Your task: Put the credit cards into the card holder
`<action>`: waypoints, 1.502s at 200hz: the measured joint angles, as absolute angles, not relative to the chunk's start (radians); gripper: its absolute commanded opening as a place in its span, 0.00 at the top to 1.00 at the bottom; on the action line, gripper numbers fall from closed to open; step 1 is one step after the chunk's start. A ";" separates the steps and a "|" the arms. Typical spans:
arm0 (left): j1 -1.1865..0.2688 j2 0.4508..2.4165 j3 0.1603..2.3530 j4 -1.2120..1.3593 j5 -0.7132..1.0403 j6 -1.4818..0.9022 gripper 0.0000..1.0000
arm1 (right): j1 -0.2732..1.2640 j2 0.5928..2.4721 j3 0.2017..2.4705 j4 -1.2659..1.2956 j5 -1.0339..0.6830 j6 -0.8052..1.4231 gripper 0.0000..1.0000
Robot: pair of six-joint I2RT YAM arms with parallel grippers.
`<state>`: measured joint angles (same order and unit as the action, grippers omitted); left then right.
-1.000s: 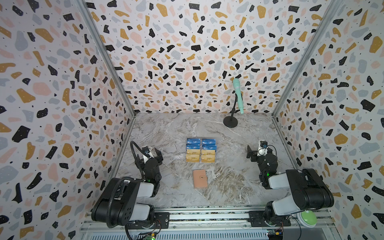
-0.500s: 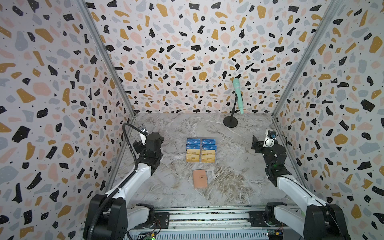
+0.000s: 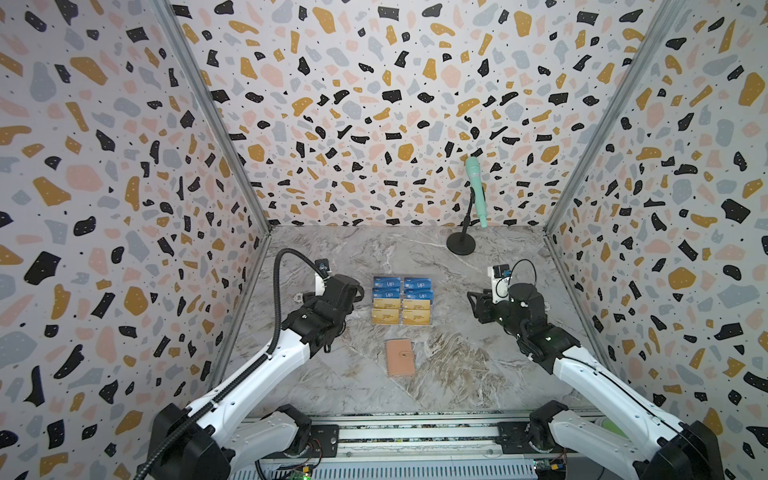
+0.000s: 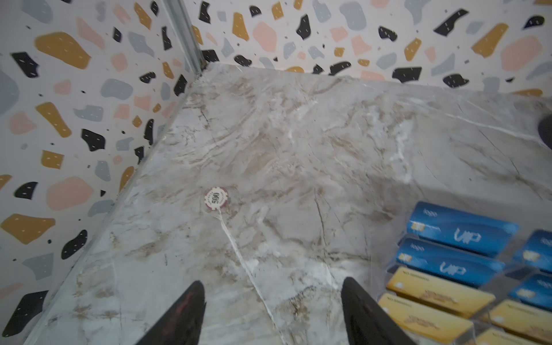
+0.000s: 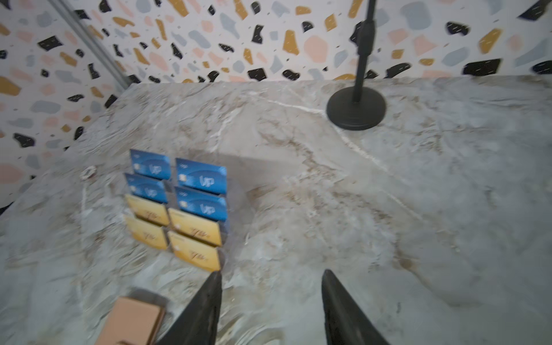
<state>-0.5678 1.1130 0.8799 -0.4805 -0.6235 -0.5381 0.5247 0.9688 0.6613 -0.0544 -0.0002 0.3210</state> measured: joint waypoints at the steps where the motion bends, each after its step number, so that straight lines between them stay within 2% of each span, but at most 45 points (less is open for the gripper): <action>1: -0.569 1.113 0.880 -0.482 -0.621 -0.538 0.31 | 0.529 0.969 0.662 -0.057 0.000 0.323 0.47; 28: -0.606 1.095 0.871 -0.497 -0.492 -0.555 0.41 | 0.672 0.989 0.690 -0.142 -0.012 0.384 0.51; 45: -0.611 1.062 0.833 -0.479 -0.391 -0.566 0.41 | 0.744 1.046 0.706 -0.174 -0.023 0.422 0.57; 82: -0.612 1.035 0.706 -0.381 -0.159 -0.616 0.42 | 0.841 1.213 0.710 -0.173 -0.082 0.494 0.62; 162: -0.612 1.121 0.492 -0.139 0.176 -0.729 0.44 | 0.905 1.516 0.781 -0.095 -0.264 0.520 0.65; 230: -0.612 1.184 0.474 -0.020 0.272 -0.771 0.45 | 0.919 1.588 0.803 -0.065 -0.311 0.507 0.67; 300: -0.612 1.197 0.410 0.054 0.310 -0.820 0.45 | 0.943 1.621 0.803 -0.070 -0.249 0.513 0.70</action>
